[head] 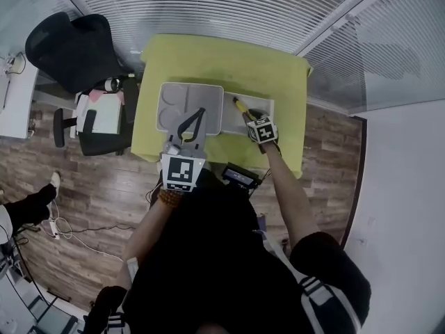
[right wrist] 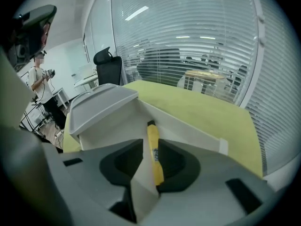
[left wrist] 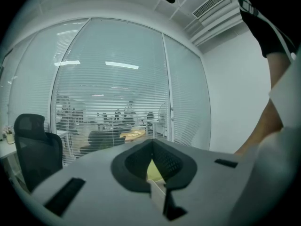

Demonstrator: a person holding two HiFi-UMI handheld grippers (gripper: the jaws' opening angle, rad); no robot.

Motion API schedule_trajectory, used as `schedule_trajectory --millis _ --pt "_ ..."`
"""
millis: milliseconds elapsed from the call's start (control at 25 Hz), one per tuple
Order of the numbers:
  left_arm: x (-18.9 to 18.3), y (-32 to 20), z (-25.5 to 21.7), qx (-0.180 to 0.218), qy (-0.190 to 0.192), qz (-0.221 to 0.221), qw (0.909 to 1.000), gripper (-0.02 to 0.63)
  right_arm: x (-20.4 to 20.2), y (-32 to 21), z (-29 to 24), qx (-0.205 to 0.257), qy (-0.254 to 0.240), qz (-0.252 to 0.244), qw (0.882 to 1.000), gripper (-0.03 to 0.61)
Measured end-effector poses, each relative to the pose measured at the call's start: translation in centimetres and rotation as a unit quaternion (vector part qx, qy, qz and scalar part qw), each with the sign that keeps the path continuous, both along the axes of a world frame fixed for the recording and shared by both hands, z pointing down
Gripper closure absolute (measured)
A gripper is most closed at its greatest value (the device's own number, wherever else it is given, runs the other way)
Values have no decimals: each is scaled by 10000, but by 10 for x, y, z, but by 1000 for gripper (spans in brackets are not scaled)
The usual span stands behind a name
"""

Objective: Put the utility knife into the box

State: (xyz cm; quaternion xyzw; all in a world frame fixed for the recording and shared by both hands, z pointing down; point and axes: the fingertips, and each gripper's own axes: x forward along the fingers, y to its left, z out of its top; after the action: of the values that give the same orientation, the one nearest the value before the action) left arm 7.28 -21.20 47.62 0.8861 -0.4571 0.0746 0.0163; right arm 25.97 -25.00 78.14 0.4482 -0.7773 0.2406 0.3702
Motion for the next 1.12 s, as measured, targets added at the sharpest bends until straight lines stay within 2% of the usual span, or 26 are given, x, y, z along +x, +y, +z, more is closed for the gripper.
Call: schedule_trajectory --millis 280,600,920,1120 --pt "18 -4 -5 83 15 234 9997 603 12 -12 -59 702 -266 213 9969 483" --pt "38 -14 -18 168 148 465 9987 603 16 -12 -134 1533 -460 457 9860 489" --pt "51 -26 -38 287 303 607 9973 601 6 -12 -224 2408 -871 547 9651 499" --pt "54 -34 -55 454 373 629 9963 603 -5 -11 -284 3028 -1058 478 9459 513"
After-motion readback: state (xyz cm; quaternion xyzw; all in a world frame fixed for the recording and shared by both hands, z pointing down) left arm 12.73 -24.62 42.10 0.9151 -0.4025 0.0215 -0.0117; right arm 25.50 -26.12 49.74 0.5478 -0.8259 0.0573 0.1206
